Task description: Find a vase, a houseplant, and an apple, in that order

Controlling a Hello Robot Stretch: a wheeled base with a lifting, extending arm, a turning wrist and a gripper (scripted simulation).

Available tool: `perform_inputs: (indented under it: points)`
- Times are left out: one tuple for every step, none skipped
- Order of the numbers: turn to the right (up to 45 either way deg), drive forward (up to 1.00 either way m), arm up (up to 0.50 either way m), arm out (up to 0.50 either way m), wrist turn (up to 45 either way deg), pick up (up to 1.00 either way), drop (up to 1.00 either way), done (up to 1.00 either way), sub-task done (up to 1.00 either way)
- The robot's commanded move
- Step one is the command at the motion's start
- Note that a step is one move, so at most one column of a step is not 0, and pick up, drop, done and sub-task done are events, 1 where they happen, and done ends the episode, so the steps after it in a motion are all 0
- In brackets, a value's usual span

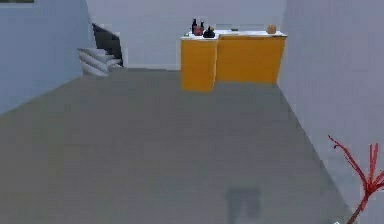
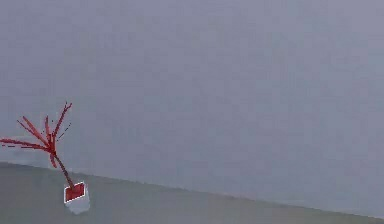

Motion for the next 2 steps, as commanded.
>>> perform_inputs:
  points:
    - [0.0, 0.35, 0.00, 0.00, 0.0, 0.00, 0.00, 0.00, 0.00]
    - [9.0, 0.00, 0.00, 0.00, 0.0, 0.00, 0.00, 0.00, 0.00]
